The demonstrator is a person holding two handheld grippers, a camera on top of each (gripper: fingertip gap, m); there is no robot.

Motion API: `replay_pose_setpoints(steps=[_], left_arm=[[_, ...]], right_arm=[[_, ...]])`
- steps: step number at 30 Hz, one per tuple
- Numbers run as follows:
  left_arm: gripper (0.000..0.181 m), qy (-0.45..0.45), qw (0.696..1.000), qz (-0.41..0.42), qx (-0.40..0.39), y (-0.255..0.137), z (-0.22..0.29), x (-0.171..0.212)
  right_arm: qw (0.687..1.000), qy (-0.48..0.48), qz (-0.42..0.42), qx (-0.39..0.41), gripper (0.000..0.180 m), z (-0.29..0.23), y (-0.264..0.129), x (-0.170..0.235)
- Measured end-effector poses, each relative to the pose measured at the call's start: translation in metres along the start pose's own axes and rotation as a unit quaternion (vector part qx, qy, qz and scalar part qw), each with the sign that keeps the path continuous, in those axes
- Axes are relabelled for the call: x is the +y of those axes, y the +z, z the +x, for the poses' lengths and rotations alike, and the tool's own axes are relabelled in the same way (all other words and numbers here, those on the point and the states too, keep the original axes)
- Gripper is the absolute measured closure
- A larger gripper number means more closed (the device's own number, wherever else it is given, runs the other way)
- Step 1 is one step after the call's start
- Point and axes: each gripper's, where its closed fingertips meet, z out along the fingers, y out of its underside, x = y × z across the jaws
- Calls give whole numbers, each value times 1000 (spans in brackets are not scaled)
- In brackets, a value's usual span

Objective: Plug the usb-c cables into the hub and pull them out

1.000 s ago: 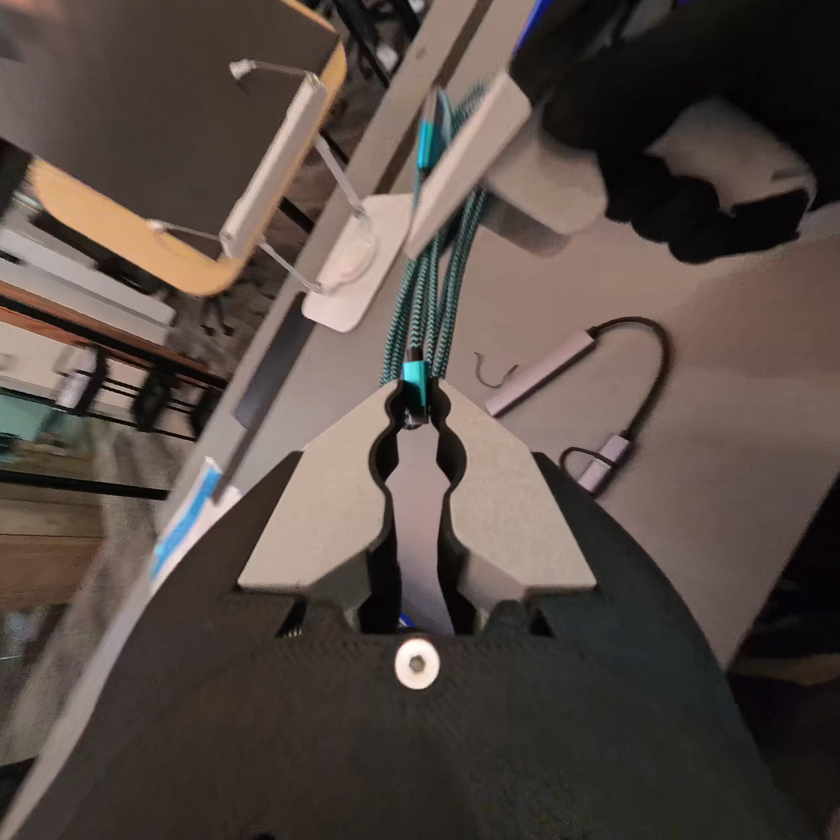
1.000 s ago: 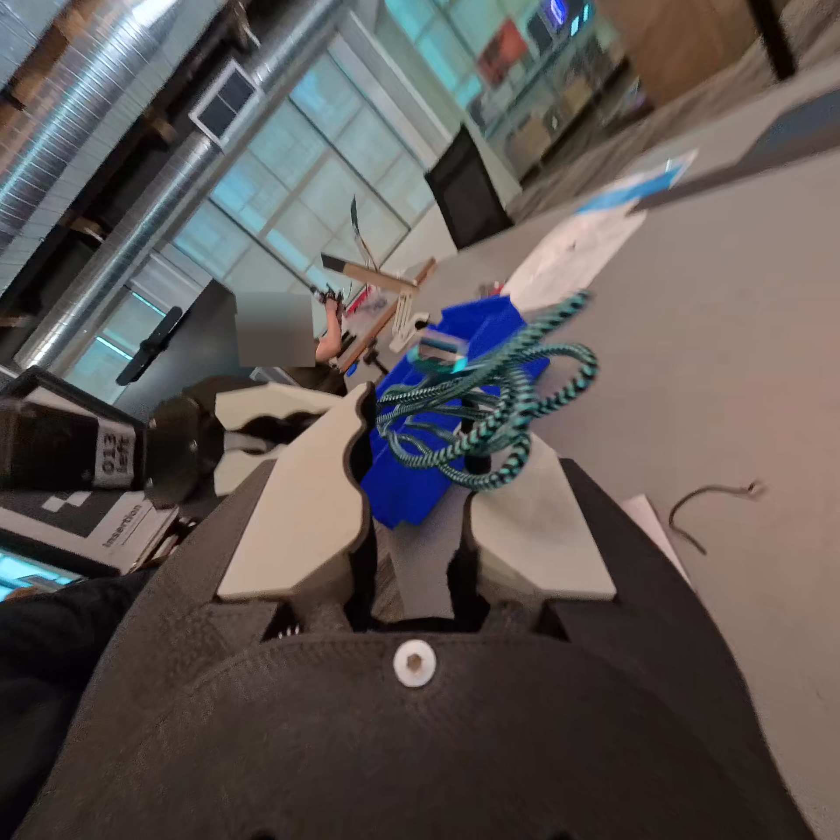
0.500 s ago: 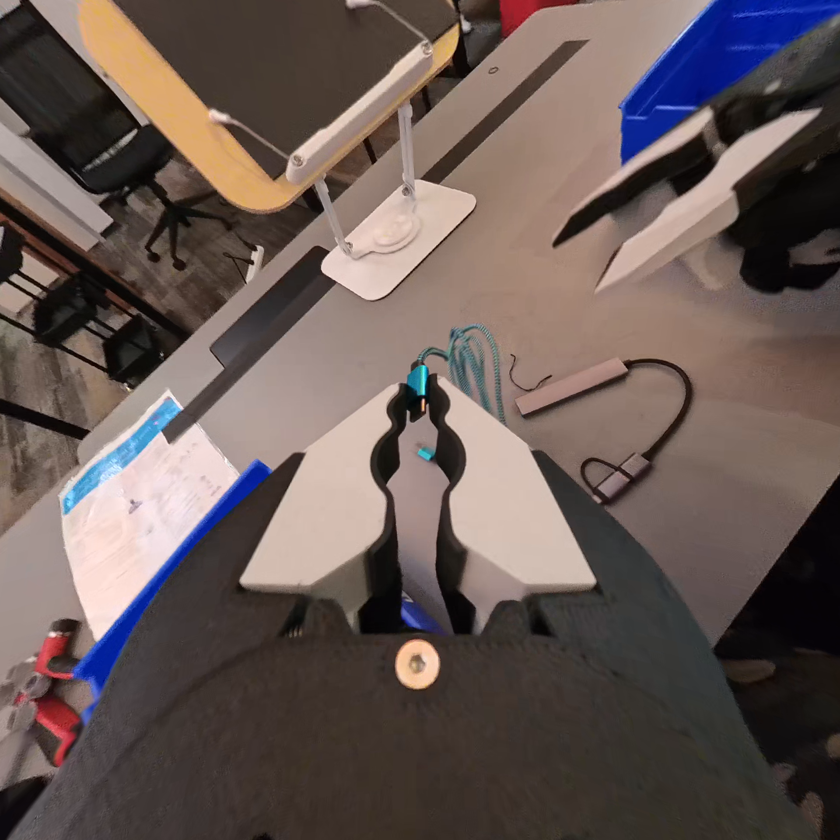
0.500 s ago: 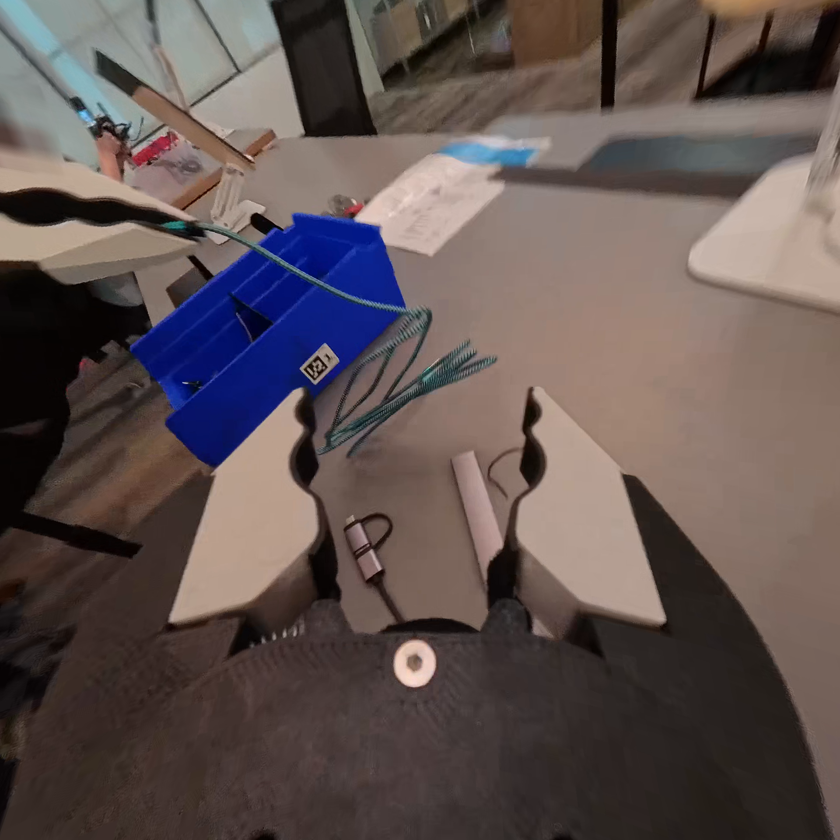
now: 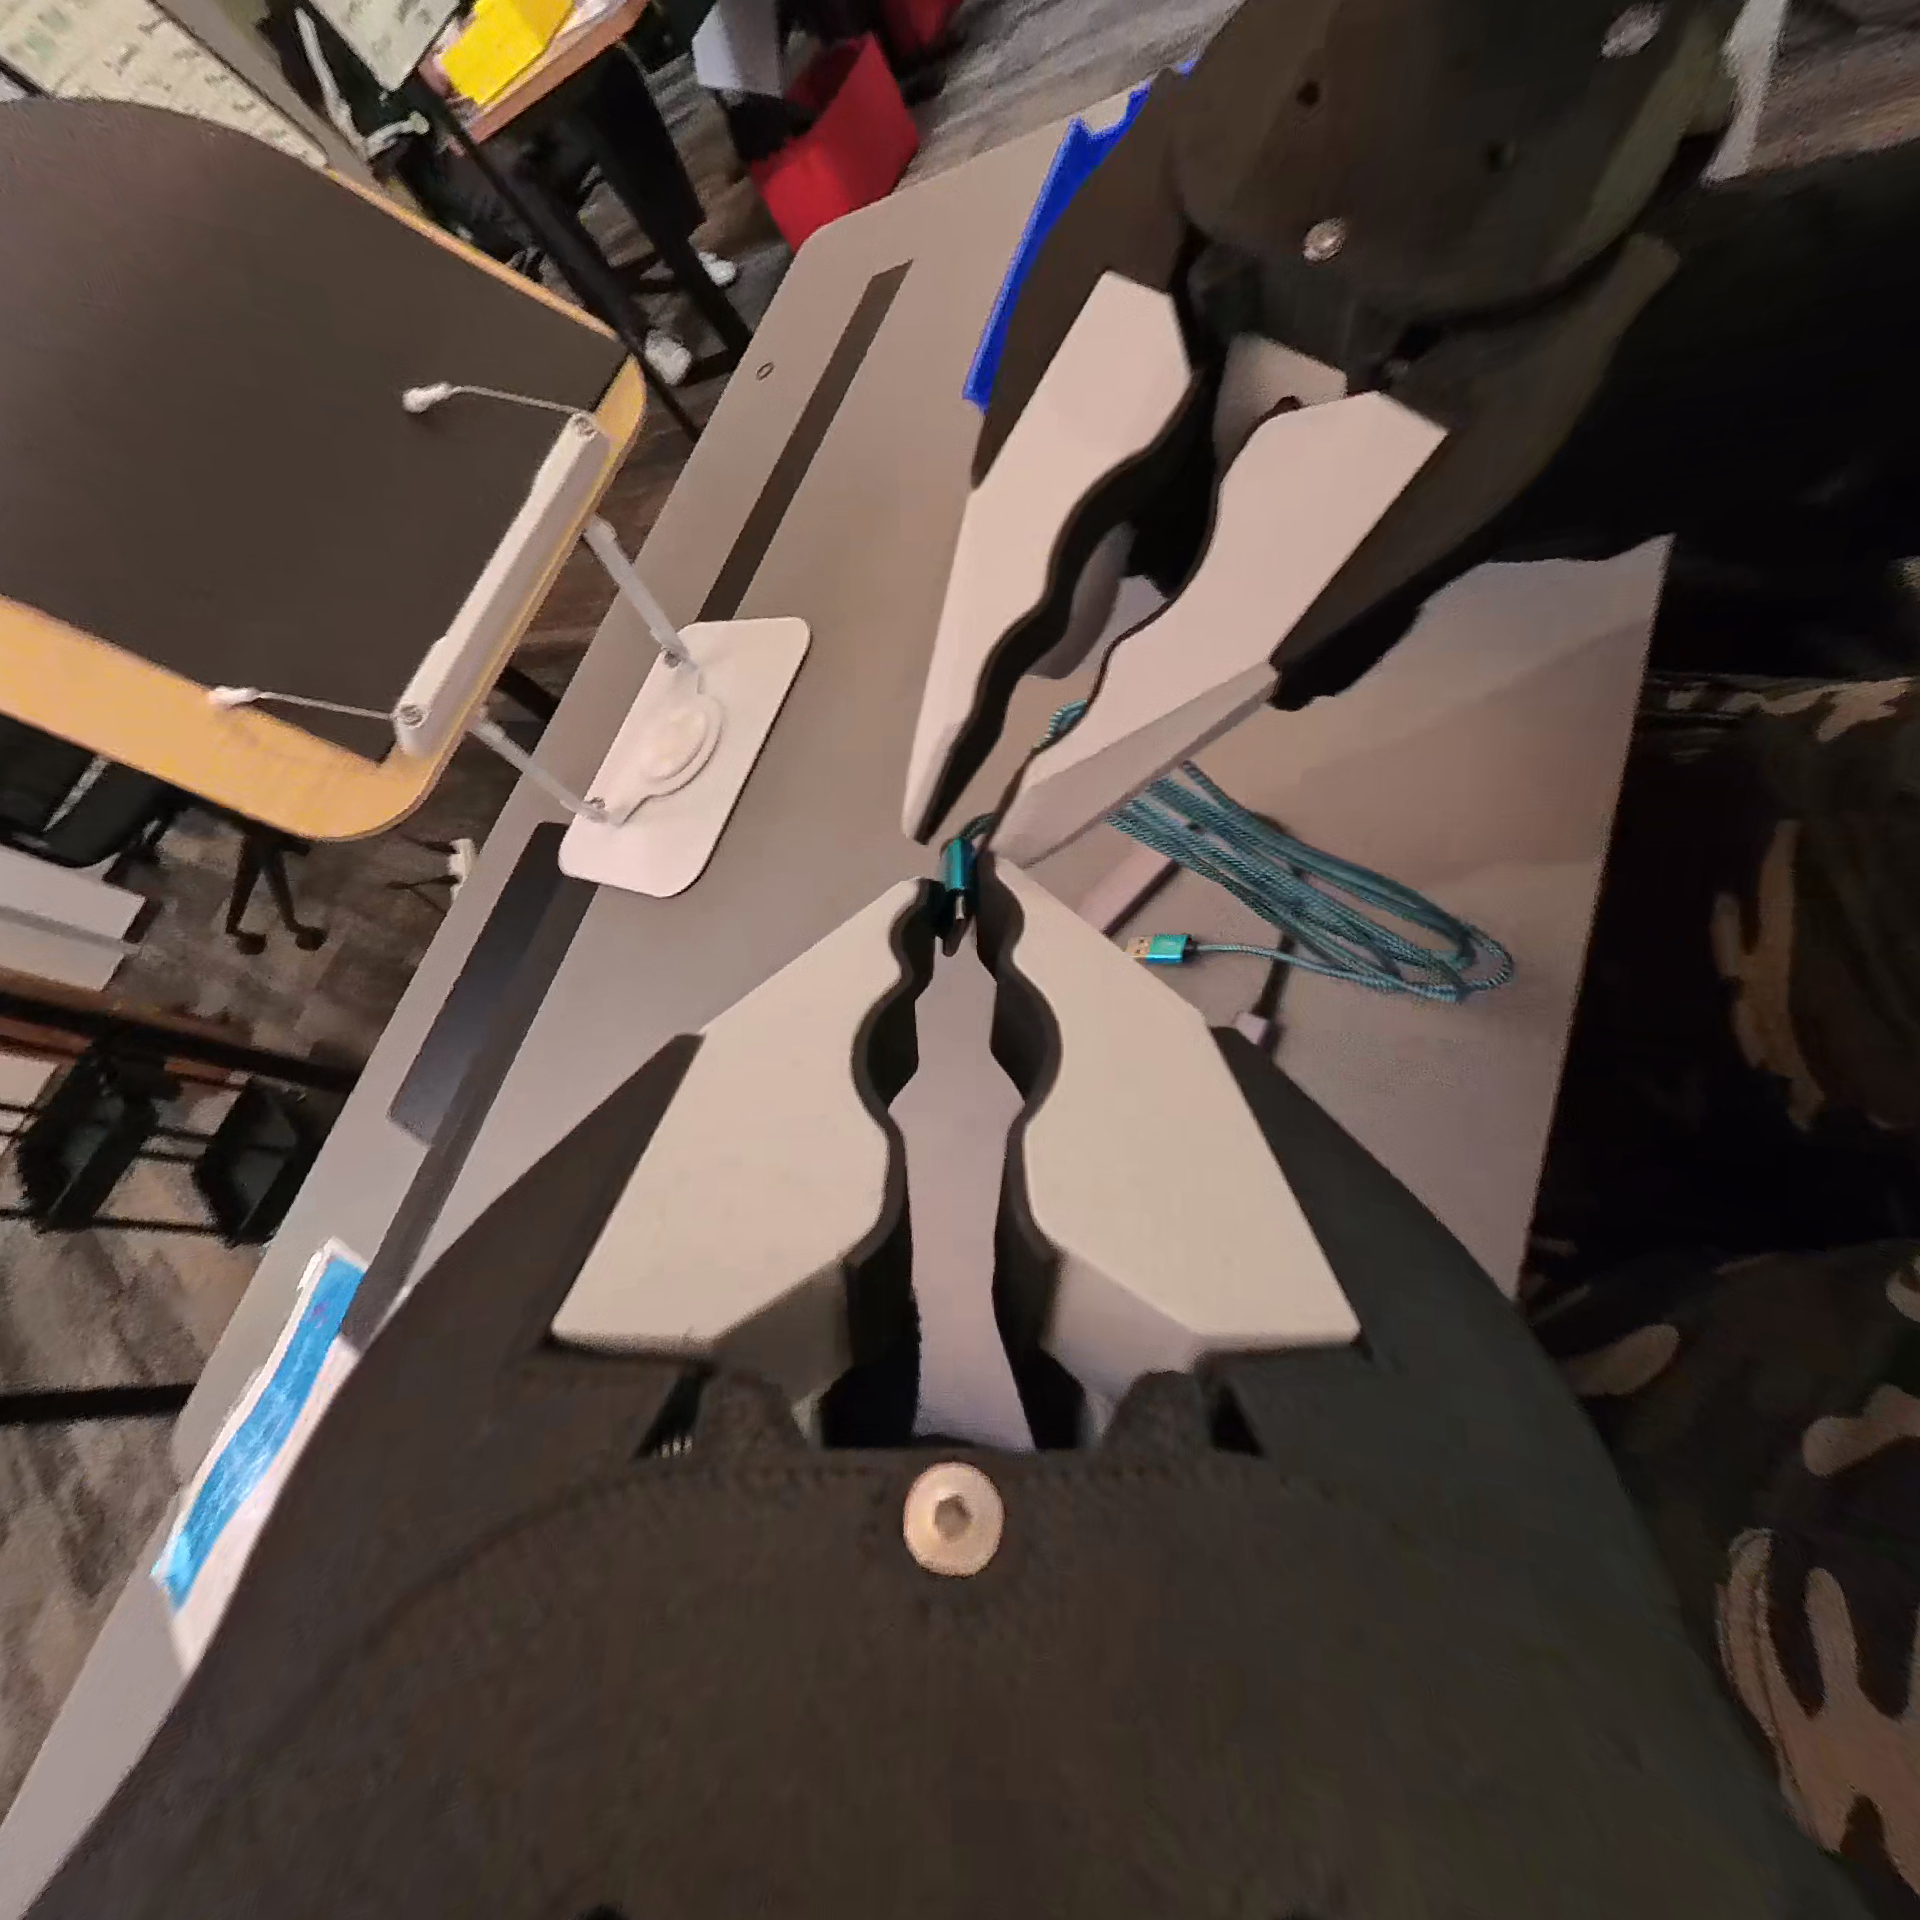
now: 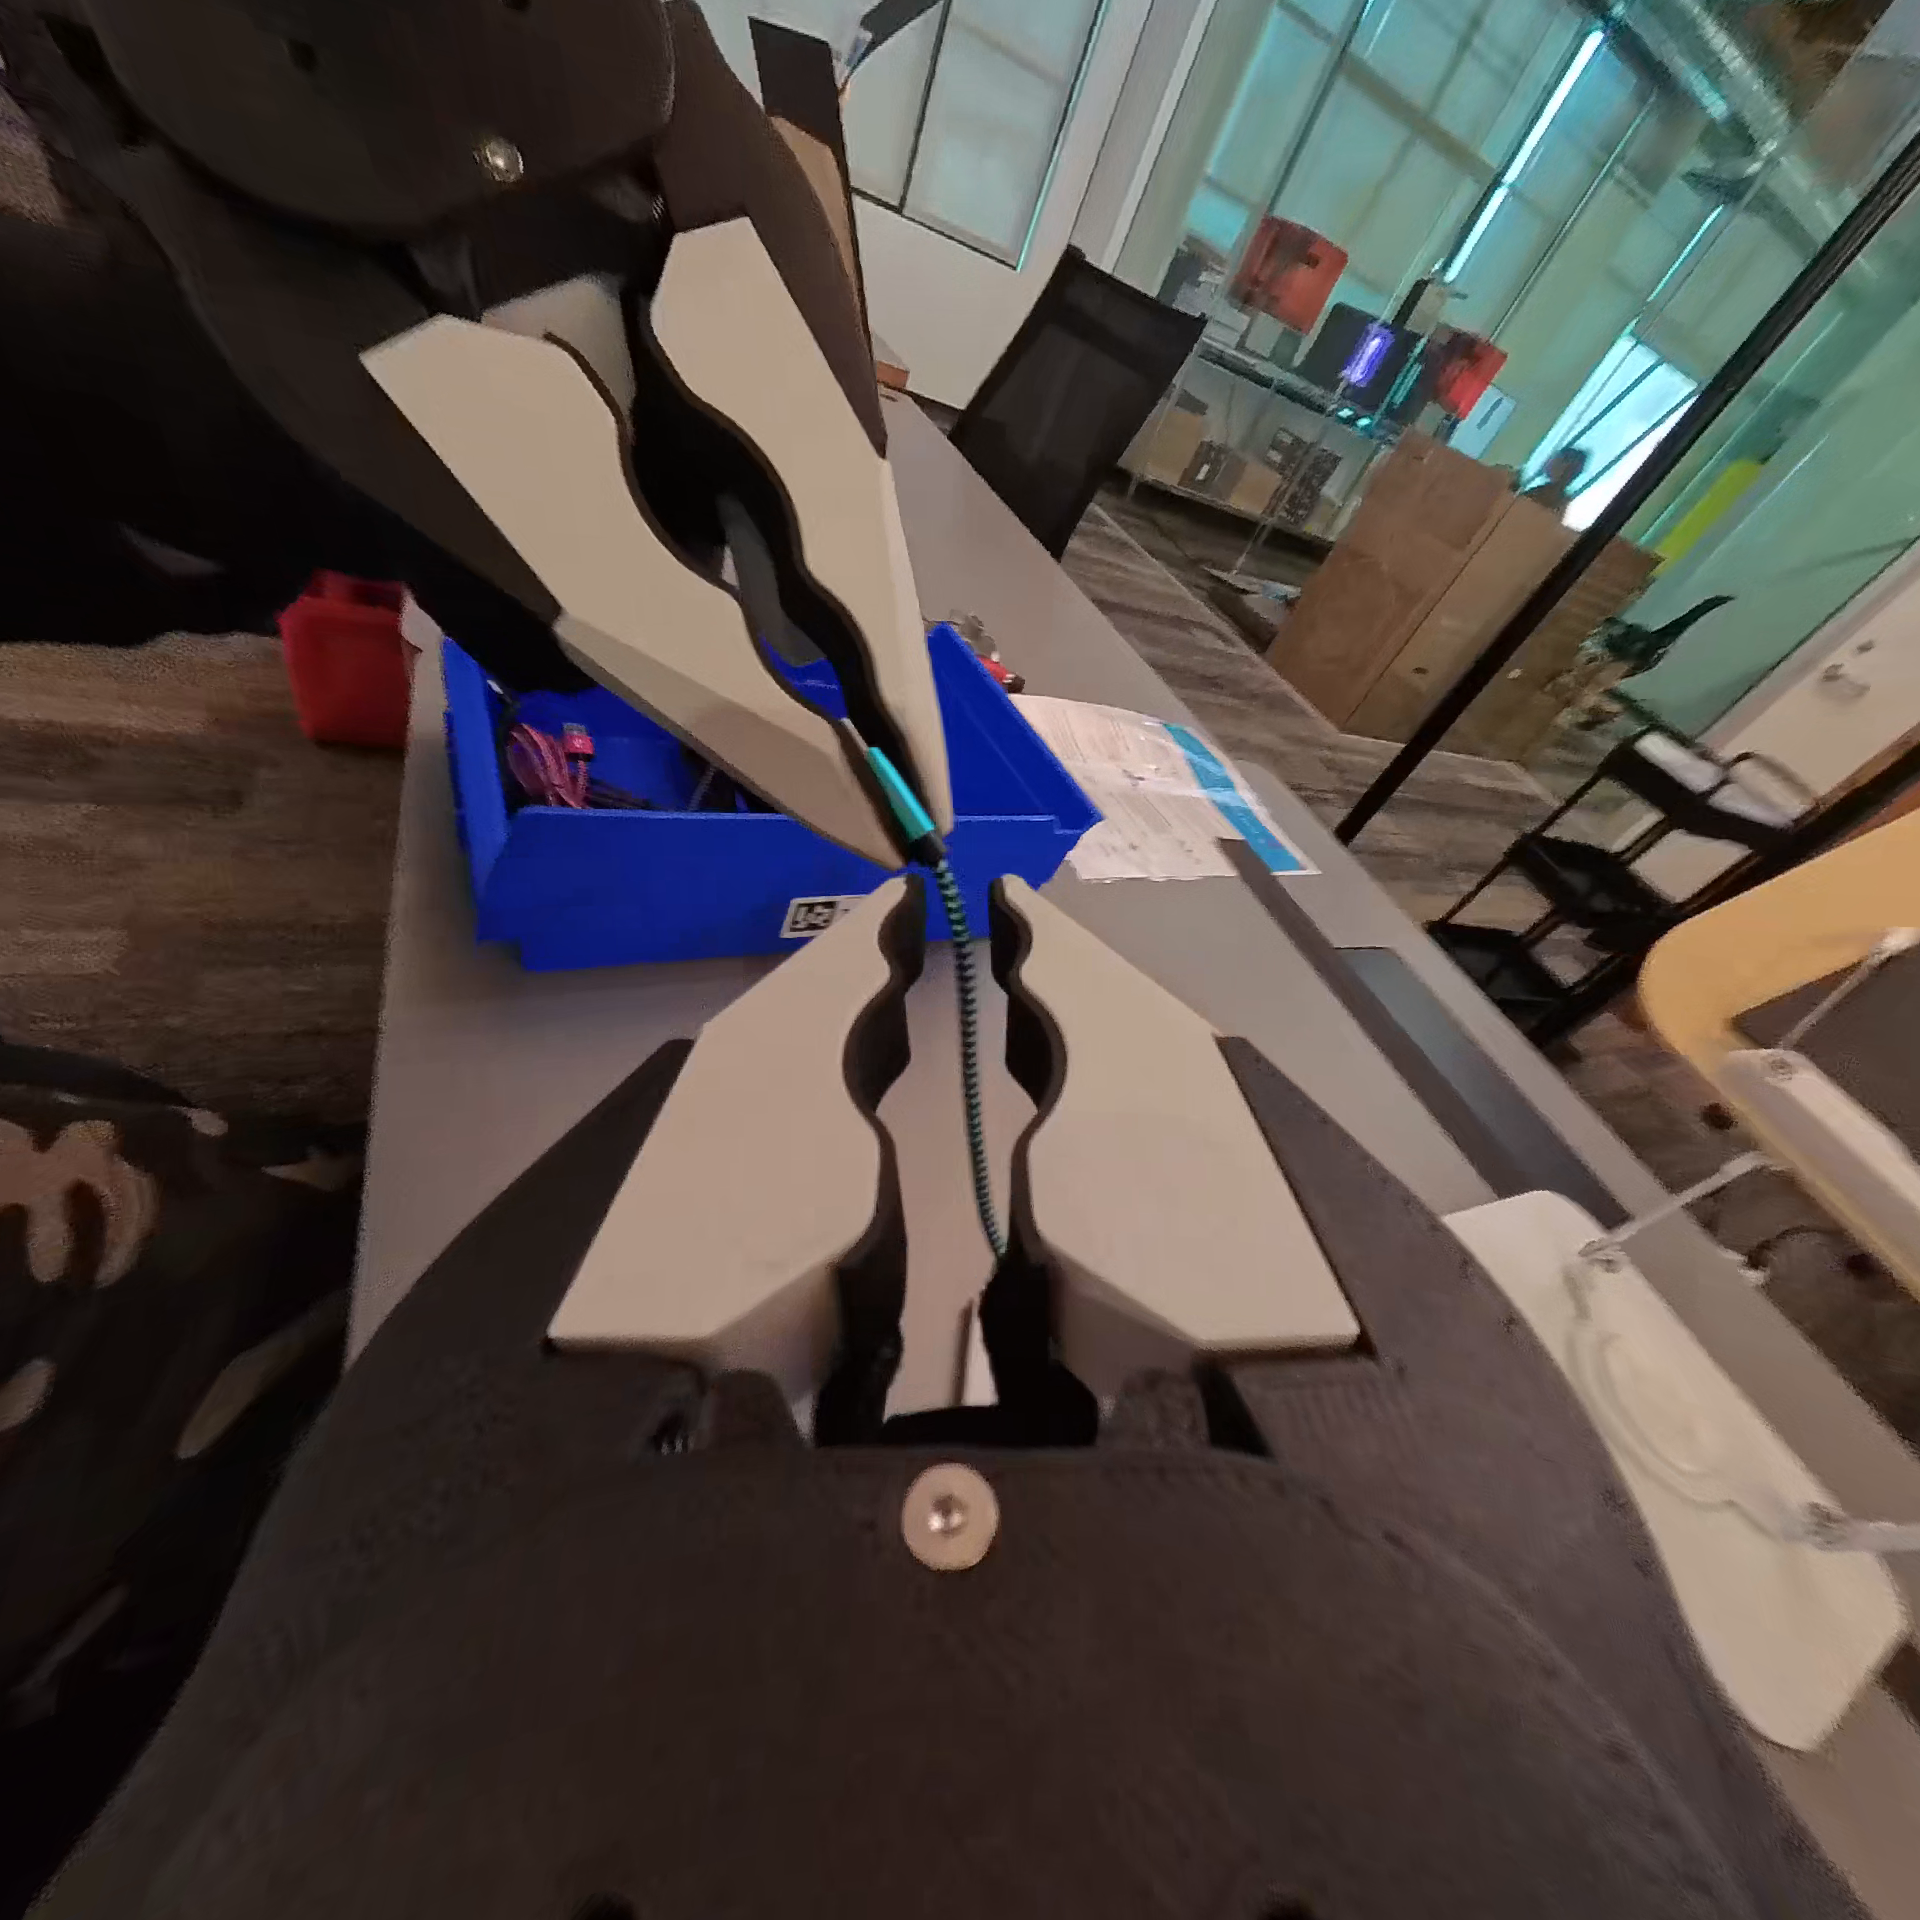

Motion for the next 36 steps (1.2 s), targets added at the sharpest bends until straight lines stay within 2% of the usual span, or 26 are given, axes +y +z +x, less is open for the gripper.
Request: replay_pose_setpoints(steps=[3,5,6,11,18,22,24,25,27,28,30,33,36], left_arm=[[176,-24,999,17,32,-2,5,-5],[176,-53,996,43,61,-4,9,-10],[176,-64,994,50,76,-5,11,-11],[175,-110,984,77,117,-8,12,-14],[175,-84,987,66,120,-6,18,-13],[176,-103,983,66,134,-4,20,-10],[177,-148,976,80,141,-6,15,-14],[176,-179,968,92,148,-7,12,-17],[177,-244,944,122,183,-12,9,-23],[176,-280,926,144,208,-16,7,-27],[177,-343,881,189,264,-27,4,-36],[177,-383,830,231,333,-40,4,-42],[177,-399,795,259,376,-48,4,-45]], right_arm=[[998,-58,-3,7,170,-3,-2,-2],[998,-65,-7,4,172,-6,-1,-2],[998,-61,-8,-2,180,-8,-1,-2],[999,-21,-8,-33,180,-13,-2,-3],[992,52,-44,-103,180,-23,-6,8],[992,50,-53,-107,180,-24,-6,11],[995,37,-34,-83,180,-18,-6,6],[998,18,-24,-57,178,-13,-6,2],[999,-49,-8,6,154,-3,-6,-8],[995,-89,-4,34,151,-1,-7,-13],[983,-163,9,82,154,-1,-9,-24],[965,-236,16,113,160,-9,-9,-36],[950,-274,32,143,166,-12,-13,-51]])
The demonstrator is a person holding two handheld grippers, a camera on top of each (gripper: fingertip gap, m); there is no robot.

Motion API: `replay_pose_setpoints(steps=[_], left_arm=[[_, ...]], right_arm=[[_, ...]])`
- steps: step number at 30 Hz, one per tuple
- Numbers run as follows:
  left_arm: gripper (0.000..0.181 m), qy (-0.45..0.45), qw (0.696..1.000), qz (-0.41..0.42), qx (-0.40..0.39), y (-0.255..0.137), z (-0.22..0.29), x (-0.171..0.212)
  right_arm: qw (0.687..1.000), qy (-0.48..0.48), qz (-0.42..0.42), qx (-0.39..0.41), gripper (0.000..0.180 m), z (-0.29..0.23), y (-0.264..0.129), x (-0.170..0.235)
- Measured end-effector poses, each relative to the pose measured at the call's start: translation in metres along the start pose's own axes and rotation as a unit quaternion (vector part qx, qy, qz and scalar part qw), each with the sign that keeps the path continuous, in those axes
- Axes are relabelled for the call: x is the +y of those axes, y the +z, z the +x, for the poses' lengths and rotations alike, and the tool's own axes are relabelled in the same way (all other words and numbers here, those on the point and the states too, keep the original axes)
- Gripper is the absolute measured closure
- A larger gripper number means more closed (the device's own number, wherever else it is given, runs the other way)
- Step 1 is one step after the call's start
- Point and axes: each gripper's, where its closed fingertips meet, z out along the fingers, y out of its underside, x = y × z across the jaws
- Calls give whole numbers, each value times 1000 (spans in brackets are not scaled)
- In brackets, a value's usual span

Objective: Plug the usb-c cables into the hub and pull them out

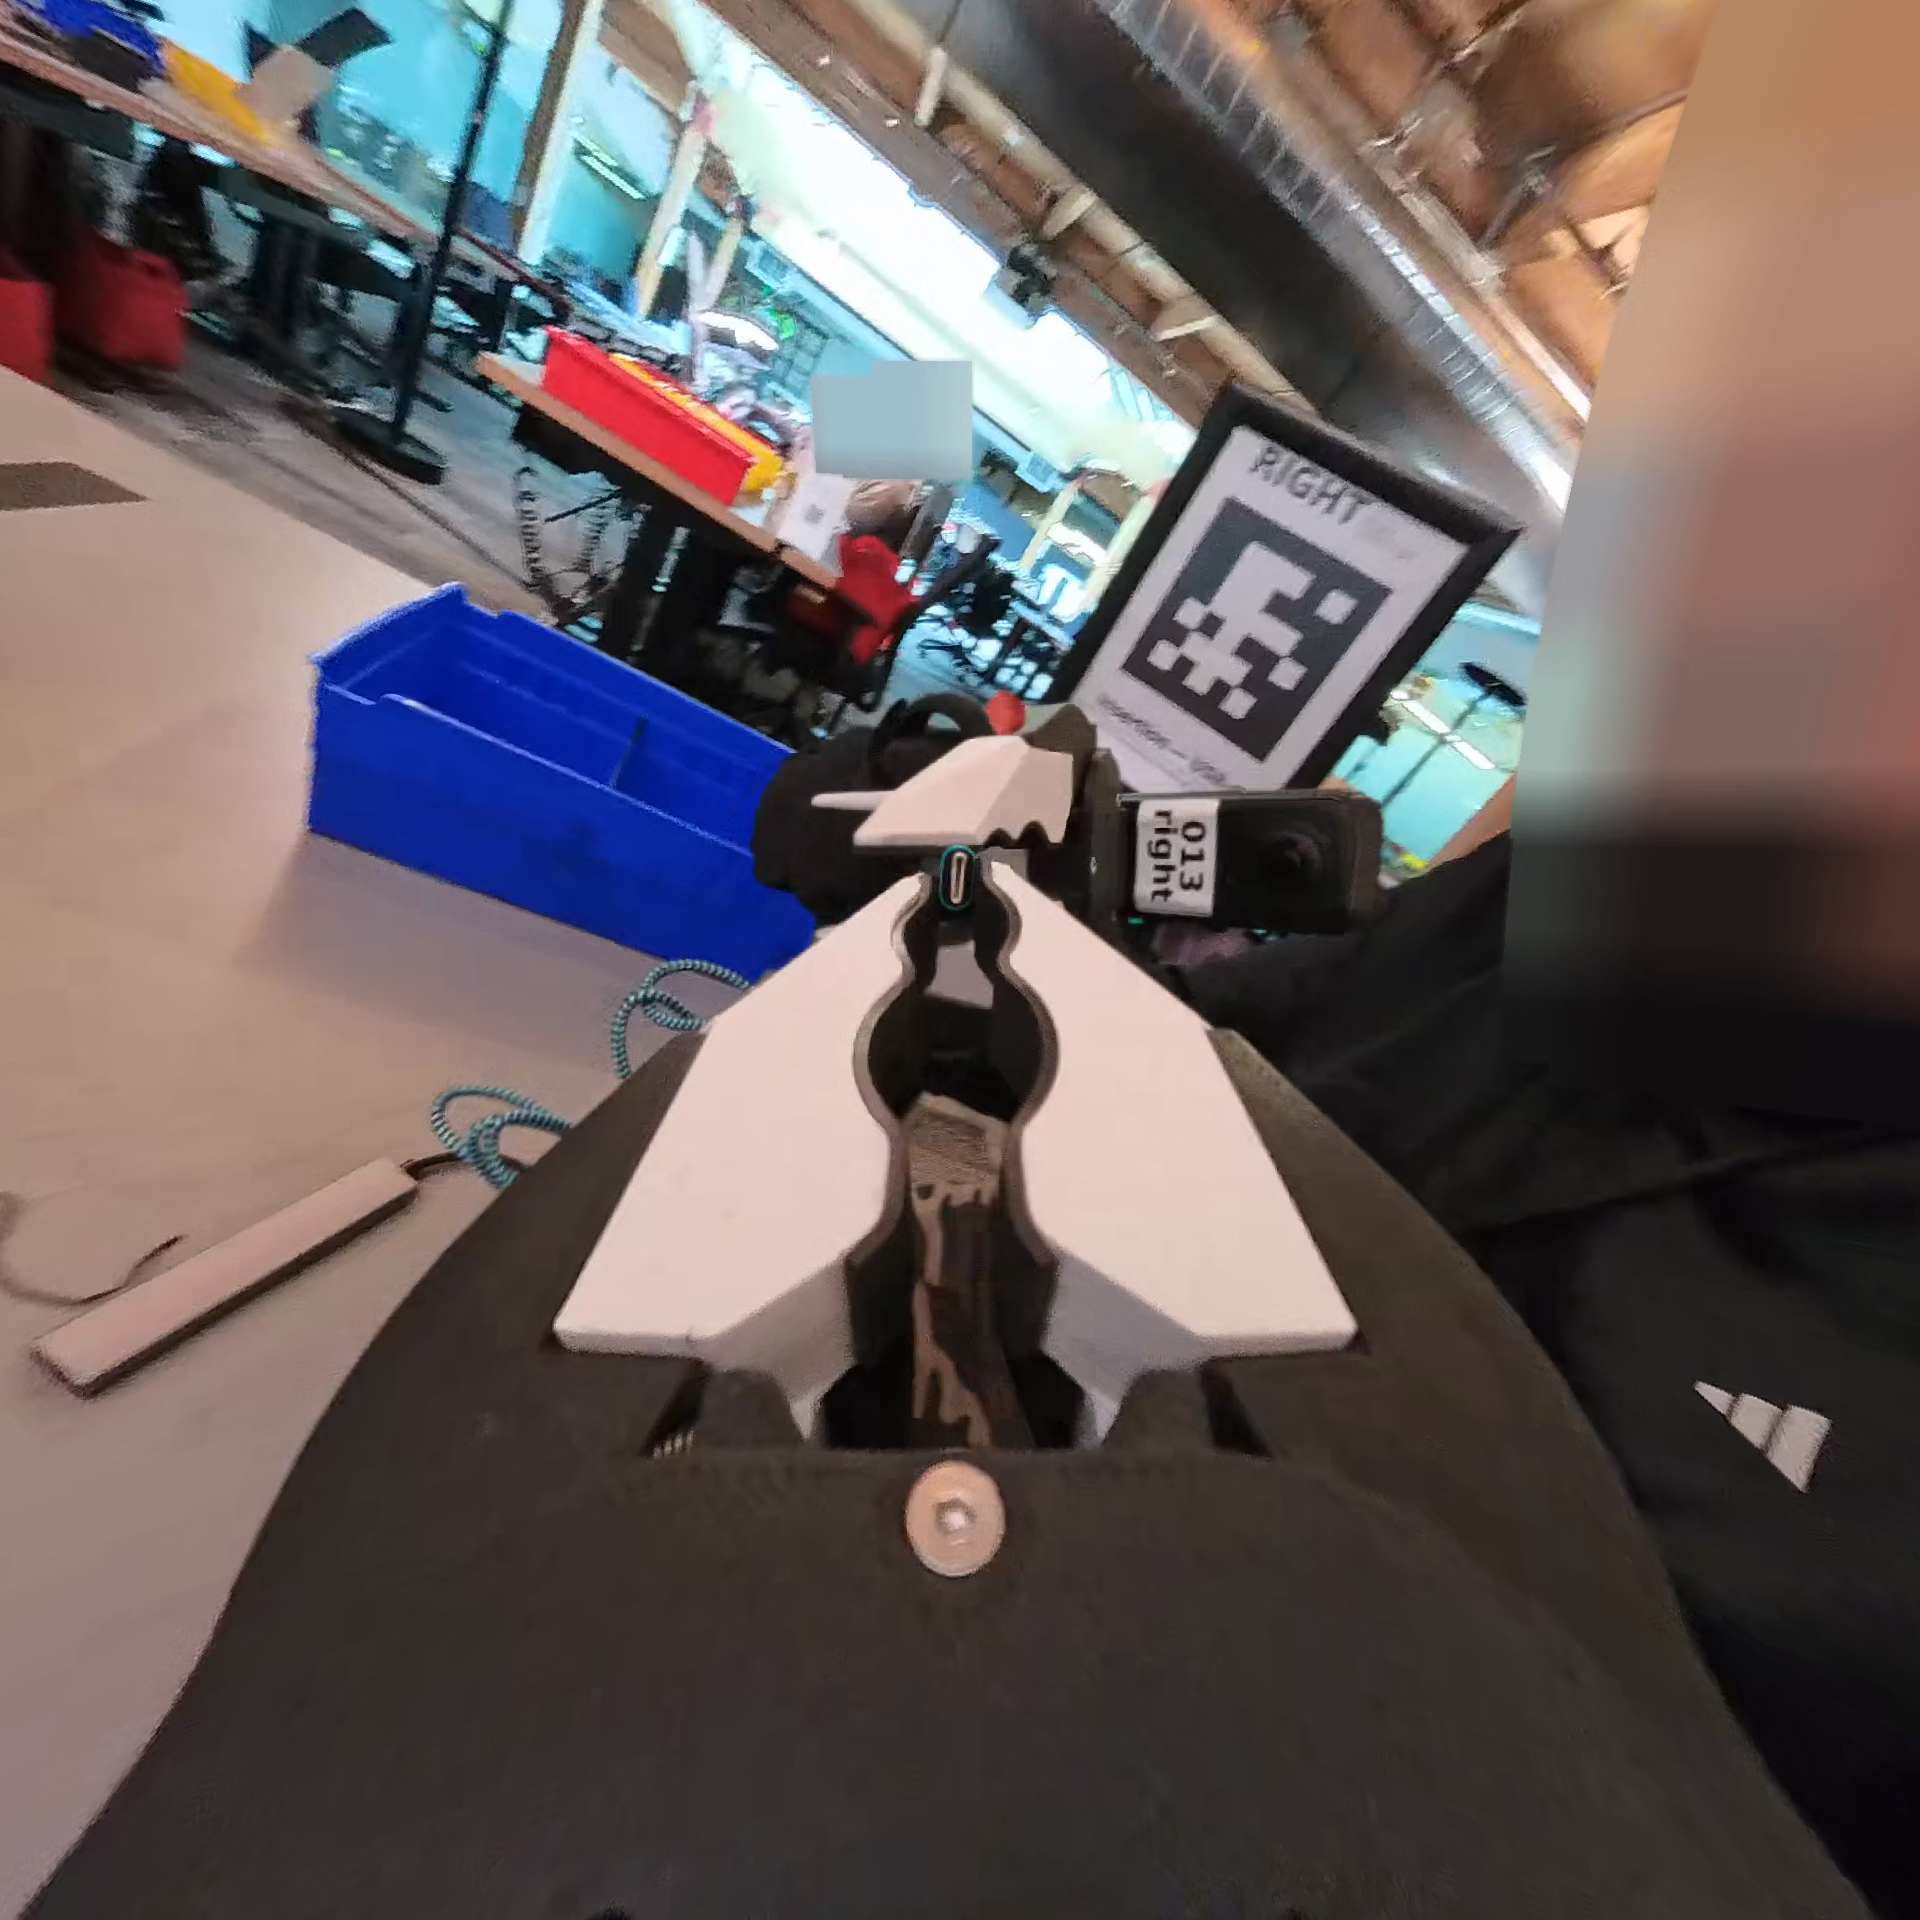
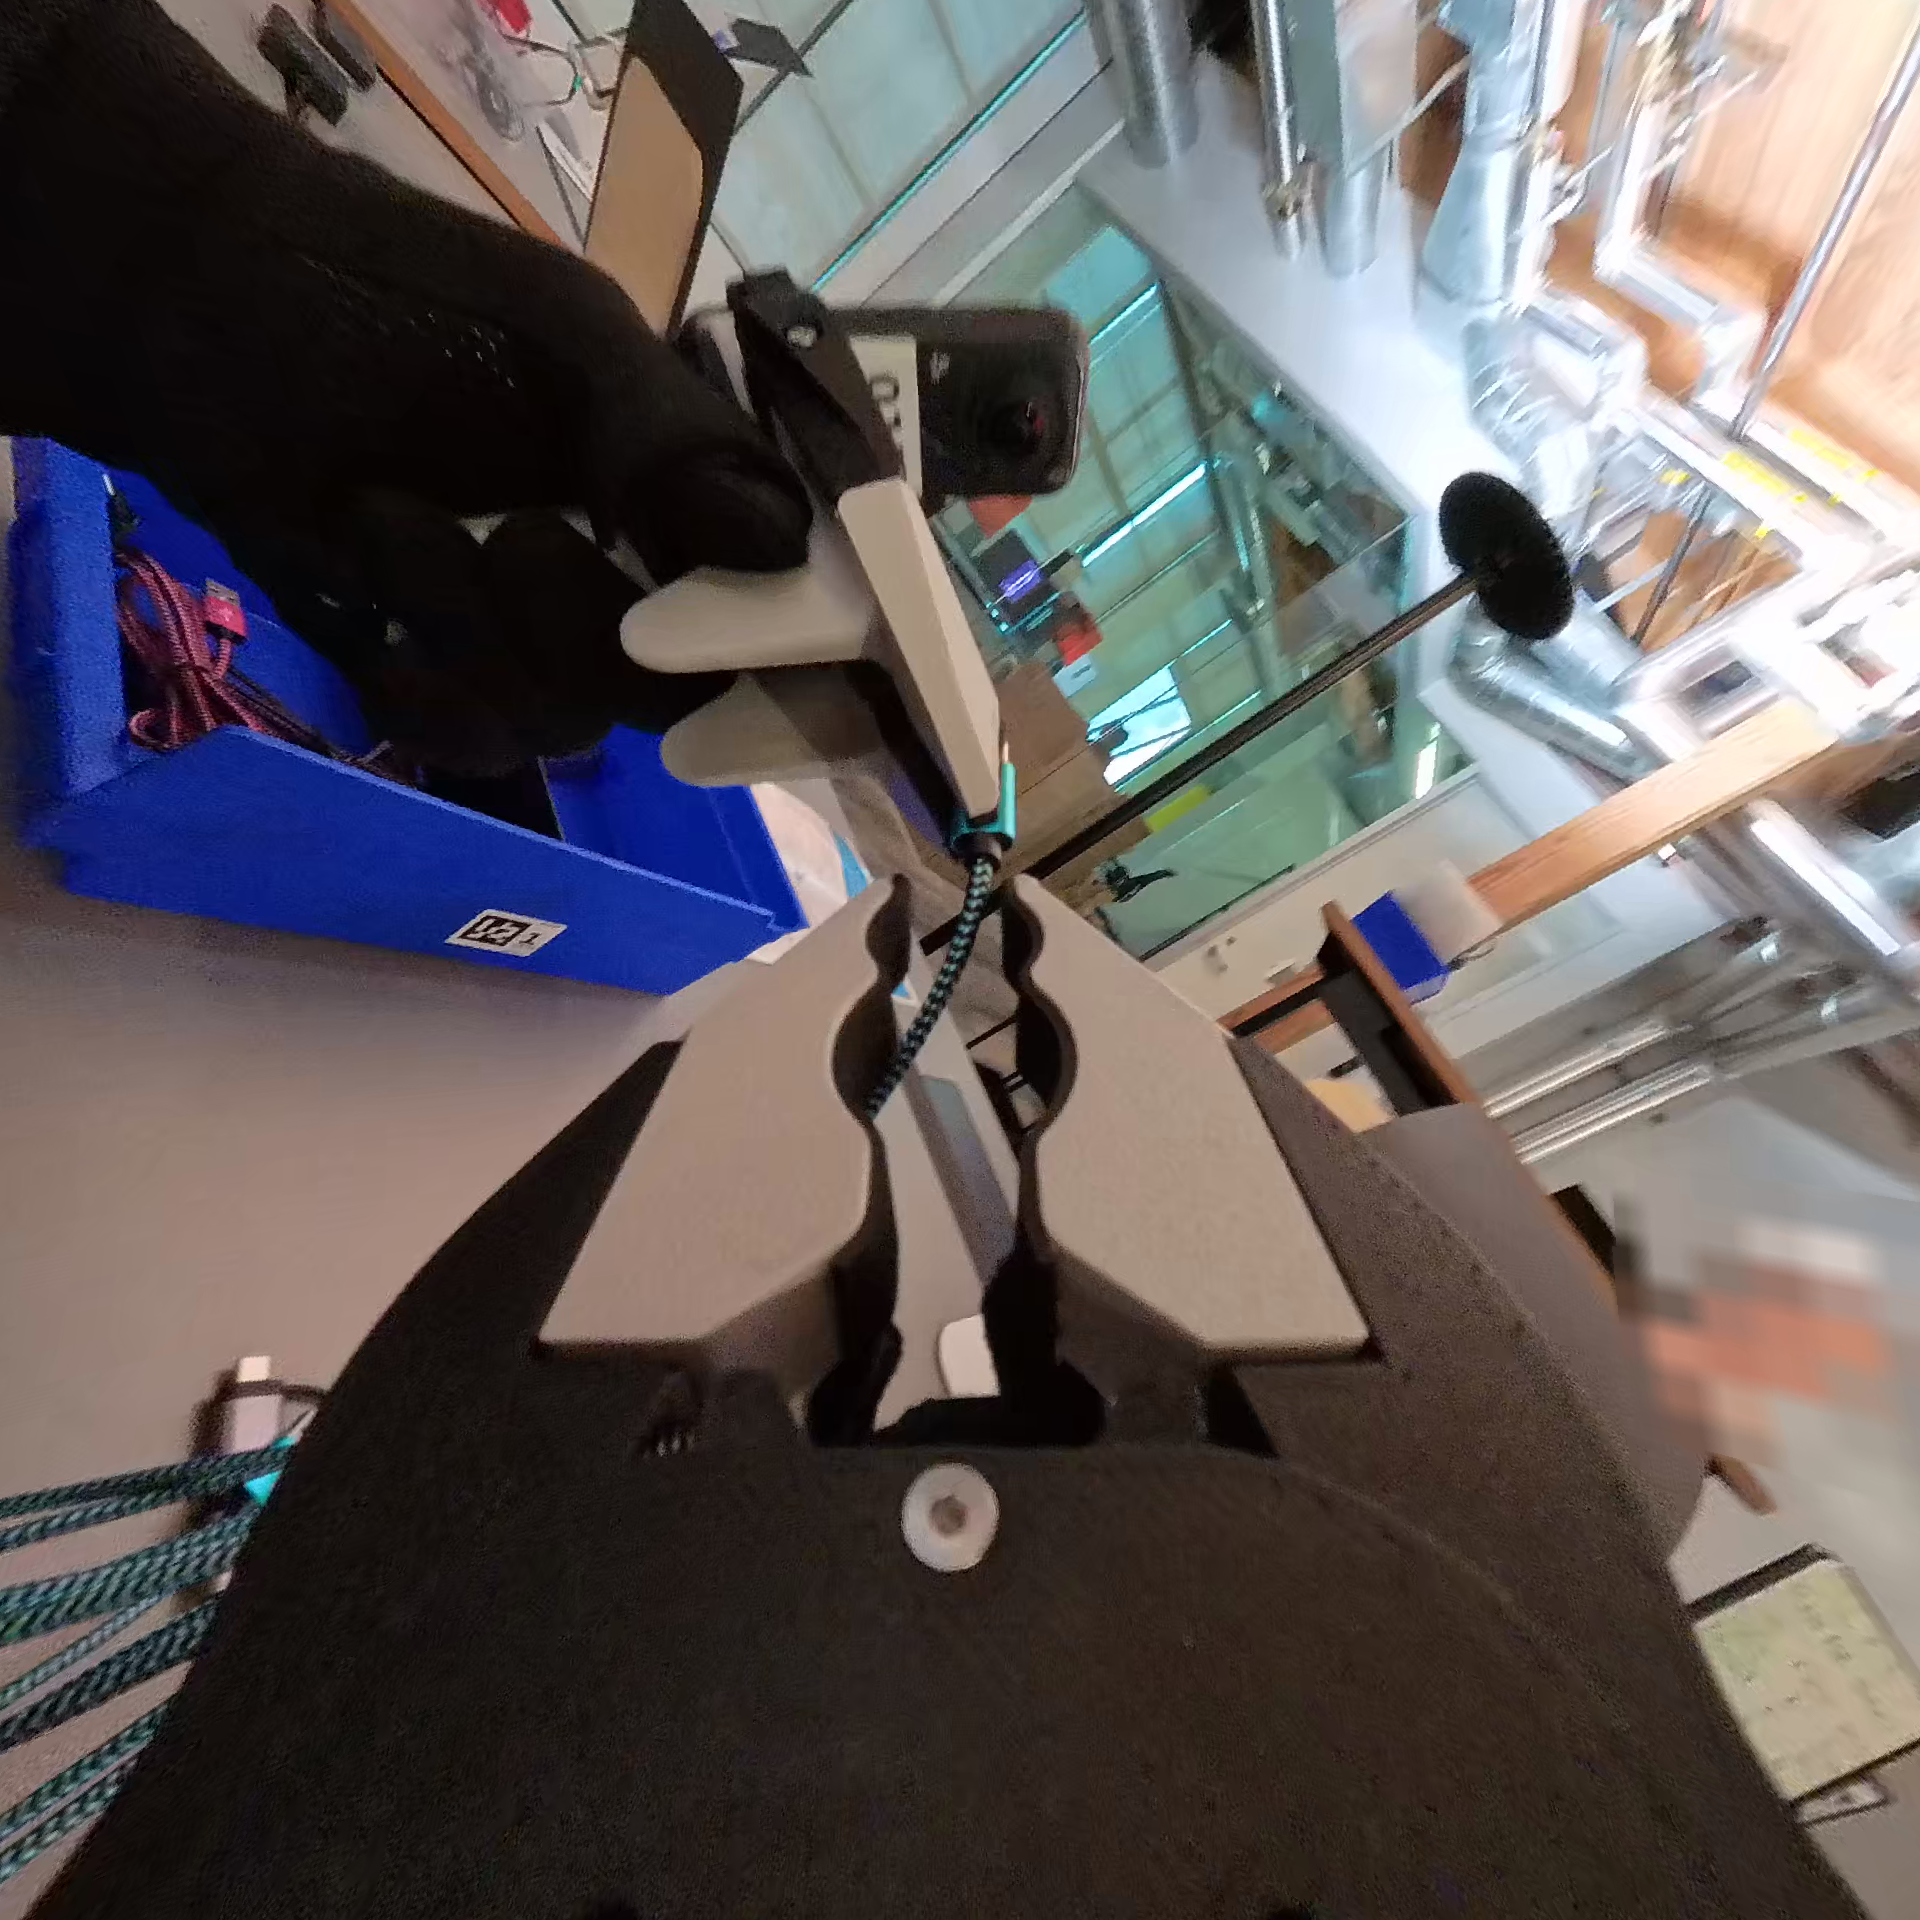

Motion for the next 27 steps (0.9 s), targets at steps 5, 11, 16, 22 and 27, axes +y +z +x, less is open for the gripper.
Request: replay_pose_setpoints(steps=[5,11,16,22,27], left_arm=[[177,-16,997,5,78,-4,17,1],[177,-17,994,2,106,-5,27,1],[177,-35,989,0,142,-6,35,3],[177,-59,985,-4,160,-7,37,4],[176,-80,981,-7,178,-8,36,7]], right_arm=[[999,-36,20,4,172,1,-4,-22],[998,-59,32,10,169,1,-7,-36],[996,-85,37,12,168,-1,-9,-46],[994,-110,27,10,168,-3,-9,-48],[993,-121,11,-8,169,-6,-9,-47]])
